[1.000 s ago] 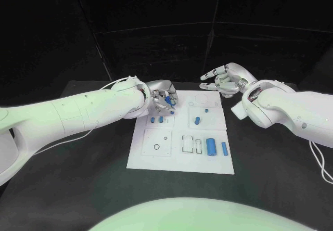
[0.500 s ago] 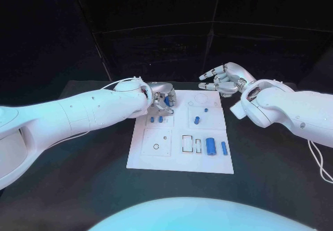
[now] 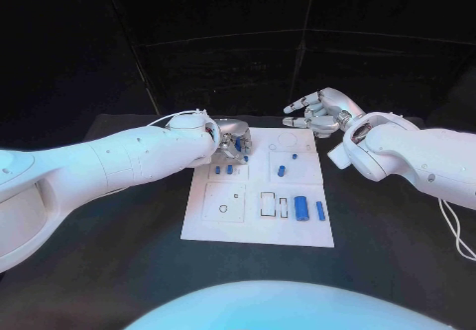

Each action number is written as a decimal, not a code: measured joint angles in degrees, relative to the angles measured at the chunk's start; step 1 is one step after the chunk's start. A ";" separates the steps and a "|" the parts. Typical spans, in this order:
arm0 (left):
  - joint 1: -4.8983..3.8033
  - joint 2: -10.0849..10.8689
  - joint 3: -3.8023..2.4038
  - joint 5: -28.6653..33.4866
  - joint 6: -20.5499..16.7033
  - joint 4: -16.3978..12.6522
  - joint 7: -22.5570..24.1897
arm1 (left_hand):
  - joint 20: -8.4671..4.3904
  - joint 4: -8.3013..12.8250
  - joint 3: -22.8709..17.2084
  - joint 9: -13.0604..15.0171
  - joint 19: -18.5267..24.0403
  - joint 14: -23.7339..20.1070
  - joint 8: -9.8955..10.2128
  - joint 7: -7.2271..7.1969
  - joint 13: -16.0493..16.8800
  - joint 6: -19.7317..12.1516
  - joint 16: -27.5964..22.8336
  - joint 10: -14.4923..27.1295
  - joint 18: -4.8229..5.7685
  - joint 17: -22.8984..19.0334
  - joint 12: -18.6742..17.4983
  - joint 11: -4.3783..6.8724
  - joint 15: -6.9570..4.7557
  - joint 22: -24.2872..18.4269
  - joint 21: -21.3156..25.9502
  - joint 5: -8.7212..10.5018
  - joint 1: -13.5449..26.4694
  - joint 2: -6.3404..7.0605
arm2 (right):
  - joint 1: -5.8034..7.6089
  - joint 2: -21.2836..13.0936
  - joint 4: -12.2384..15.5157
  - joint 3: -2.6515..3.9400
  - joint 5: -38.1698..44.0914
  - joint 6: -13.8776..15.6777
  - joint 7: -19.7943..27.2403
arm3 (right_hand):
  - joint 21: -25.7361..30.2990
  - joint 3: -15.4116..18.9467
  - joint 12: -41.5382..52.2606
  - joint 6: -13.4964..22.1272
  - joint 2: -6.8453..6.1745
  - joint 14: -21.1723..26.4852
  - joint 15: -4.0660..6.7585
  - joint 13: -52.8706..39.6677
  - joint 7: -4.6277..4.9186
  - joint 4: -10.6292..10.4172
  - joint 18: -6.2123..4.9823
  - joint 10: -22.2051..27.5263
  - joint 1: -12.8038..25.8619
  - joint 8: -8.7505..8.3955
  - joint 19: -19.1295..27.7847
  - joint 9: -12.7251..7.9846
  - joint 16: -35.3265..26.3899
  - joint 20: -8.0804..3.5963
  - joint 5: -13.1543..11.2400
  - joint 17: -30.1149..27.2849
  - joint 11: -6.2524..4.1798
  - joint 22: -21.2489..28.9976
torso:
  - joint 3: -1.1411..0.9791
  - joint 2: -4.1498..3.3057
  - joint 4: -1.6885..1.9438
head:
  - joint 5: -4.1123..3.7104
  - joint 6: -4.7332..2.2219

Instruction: Assemble the parts on the task board

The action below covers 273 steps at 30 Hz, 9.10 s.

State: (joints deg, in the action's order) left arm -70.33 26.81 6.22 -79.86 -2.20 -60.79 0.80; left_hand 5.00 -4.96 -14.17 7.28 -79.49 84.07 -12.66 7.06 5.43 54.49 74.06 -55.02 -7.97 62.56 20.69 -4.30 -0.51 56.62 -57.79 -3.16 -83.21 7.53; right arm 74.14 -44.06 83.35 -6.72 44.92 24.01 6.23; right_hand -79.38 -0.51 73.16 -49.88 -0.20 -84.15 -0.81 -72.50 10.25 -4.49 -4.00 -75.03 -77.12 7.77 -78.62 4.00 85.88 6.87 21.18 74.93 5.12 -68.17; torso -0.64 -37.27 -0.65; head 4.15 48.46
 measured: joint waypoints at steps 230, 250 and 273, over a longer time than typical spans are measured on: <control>-0.21 7.15 -1.57 2.19 4.76 -2.35 -2.47 | 0.32 1.88 -11.23 -3.49 -1.51 -0.01 8.86 1.74 -1.27 1.50 0.45 -9.89 1.73 -4.56 -13.14 -0.73 0.00 8.59 -7.07 0.01 2.74 1.80 | 0.00 -0.13 -0.57 0.00 0.76 -0.47 -0.37 | 0.74 -0.31 -0.64 0.00 0.40 0.21 0.21 0.99 0.00 -0.01 0.00 0.40 -0.40 0.37 0.01 0.00 -0.49 -0.44 0.00 -0.01 -0.14 0.80 | 0.02 0.09 0.05 | 0.28 0.30; -0.83 16.83 -1.60 27.98 -5.39 -10.45 3.93 | 0.37 2.43 -12.10 -2.93 2.76 -1.85 6.21 1.77 0.48 5.65 -2.52 -13.48 0.83 -10.47 -10.96 -0.20 0.12 0.18 3.11 0.01 3.08 1.46 | -0.35 -1.95 -3.44 0.00 23.46 -4.96 -3.91 | 9.78 -14.10 -57.38 -9.74 -4.05 0.11 1.14 51.90 -1.78 2.82 -2.25 12.93 -4.86 1.77 5.40 0.33 -9.03 -1.15 -3.85 -3.58 -0.93 13.98 | -0.07 0.36 0.27 | -1.60 -1.20; -0.03 20.97 -1.37 69.13 -6.89 -21.50 16.20 | 0.72 0.46 -6.47 -3.25 6.46 -4.93 6.20 1.94 1.35 5.83 -6.21 -12.84 -0.89 -16.87 -10.20 -0.41 0.61 -6.80 11.80 0.01 6.93 2.20 | -3.23 0.61 -4.11 -0.03 43.26 -10.12 -10.85 | 10.62 -15.43 -64.58 -7.17 -7.03 0.21 0.19 58.76 -0.40 2.91 -2.25 15.16 -2.96 -1.81 5.20 -0.21 -9.06 -0.50 -7.50 -3.44 0.82 14.56 | 0.01 0.21 0.36 | -4.34 -2.18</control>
State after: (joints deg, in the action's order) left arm -70.36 47.78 4.86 -10.73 -9.09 -82.29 17.00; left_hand 5.71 -4.50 -20.64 4.03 -73.03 79.14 -6.46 9.00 6.78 60.31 67.85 -67.86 -8.87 45.69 10.48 -4.71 0.10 49.82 -45.99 -3.16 -76.29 9.73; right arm 70.91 -43.45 79.24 -6.75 88.18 13.90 -4.62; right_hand -68.76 -15.94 8.58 -57.04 -7.23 -83.94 -0.62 -13.74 9.85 -1.58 -6.25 -59.86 -80.08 5.96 -73.42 3.79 76.82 6.37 13.68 71.49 5.94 -53.60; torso -0.63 -37.06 -0.29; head -0.19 46.29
